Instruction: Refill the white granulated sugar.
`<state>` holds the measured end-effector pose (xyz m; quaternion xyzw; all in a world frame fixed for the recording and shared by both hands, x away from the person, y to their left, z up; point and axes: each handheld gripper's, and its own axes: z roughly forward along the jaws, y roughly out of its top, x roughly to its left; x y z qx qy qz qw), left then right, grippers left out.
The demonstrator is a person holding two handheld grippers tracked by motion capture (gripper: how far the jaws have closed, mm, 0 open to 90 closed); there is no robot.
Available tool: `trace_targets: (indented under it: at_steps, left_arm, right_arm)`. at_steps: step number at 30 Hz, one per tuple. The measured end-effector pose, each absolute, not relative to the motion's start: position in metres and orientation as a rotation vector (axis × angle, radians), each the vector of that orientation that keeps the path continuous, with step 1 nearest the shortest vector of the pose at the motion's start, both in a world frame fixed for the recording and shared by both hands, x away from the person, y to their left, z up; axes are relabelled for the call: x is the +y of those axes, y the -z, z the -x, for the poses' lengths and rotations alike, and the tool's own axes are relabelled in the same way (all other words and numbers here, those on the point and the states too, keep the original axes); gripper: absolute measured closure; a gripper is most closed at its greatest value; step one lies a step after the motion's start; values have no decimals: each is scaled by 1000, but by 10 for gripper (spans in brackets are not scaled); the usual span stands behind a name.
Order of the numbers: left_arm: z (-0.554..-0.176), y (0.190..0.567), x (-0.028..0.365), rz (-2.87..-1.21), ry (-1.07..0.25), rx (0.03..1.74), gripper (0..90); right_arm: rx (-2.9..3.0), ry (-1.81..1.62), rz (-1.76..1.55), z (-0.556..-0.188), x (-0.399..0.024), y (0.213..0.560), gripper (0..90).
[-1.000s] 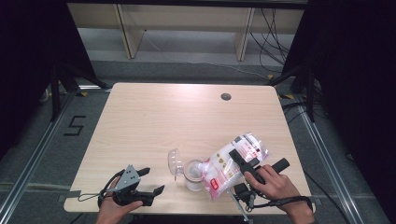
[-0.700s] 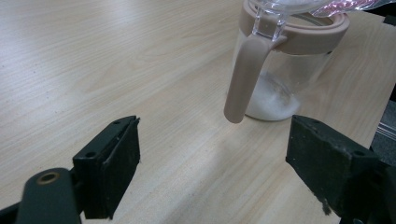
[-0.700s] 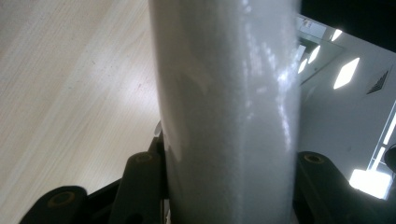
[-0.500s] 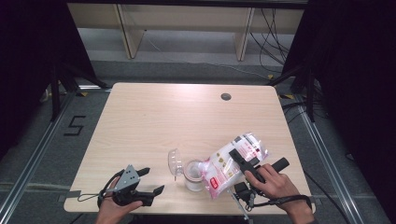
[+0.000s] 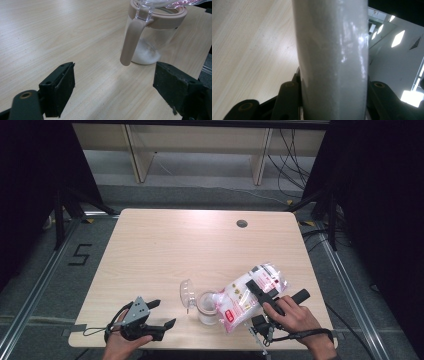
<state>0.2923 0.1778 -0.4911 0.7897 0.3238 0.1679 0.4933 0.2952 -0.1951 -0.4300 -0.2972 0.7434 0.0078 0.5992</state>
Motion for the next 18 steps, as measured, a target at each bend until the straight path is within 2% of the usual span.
trace_targets:
  at_steps: [18]
  left_arm:
    - [-293,490,179,-1923,-417,762,170]
  right_arm:
    - [1731,-28,675,-295,-195,431,615]
